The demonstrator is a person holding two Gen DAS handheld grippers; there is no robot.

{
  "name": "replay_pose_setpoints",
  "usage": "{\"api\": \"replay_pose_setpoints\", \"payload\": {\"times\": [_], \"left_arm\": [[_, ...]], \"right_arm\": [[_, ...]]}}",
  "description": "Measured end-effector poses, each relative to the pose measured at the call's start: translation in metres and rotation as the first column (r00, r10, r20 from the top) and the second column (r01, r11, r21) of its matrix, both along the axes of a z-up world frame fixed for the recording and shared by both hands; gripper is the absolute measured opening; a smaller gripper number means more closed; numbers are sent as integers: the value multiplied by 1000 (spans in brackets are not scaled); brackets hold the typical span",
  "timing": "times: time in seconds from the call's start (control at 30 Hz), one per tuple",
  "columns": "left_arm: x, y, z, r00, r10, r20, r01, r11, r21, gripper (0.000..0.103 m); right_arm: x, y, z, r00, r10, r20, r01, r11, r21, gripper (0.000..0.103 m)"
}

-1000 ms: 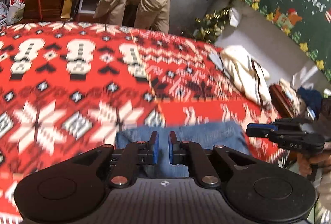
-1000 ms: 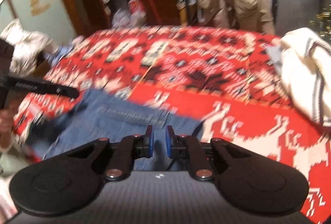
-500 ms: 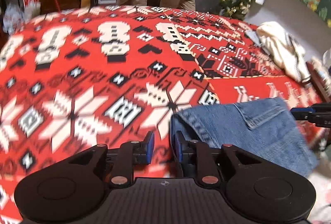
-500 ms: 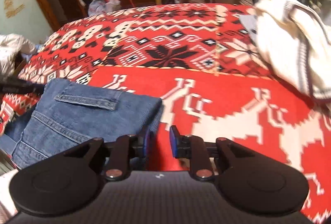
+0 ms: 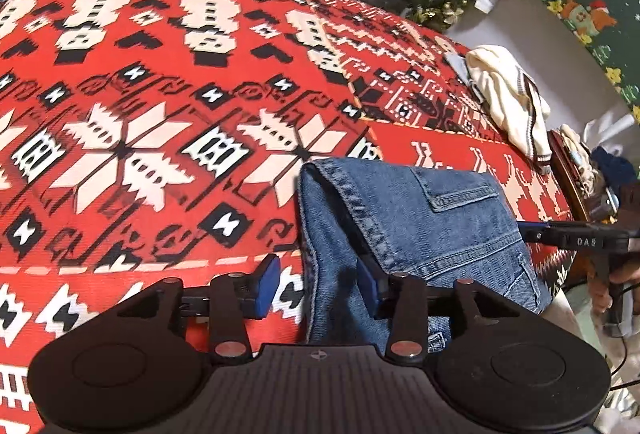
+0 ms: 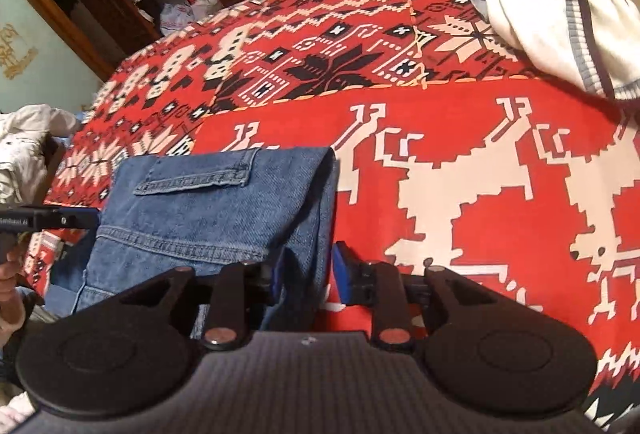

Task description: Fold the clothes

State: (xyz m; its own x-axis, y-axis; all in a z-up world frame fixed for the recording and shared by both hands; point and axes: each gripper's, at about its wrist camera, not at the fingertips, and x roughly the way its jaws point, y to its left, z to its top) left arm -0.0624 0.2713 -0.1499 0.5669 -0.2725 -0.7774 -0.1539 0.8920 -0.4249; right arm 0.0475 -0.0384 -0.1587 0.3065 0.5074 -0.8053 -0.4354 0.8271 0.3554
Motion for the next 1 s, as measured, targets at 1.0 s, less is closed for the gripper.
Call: {"api": "replay_pose_setpoints", "payload": {"times": [1.0], "left_arm": [[-80, 2, 87, 870, 457, 184, -475, 878, 64, 5]], "right_arm": [[47, 140, 114, 931, 259, 259, -271, 962, 15, 1]]}}
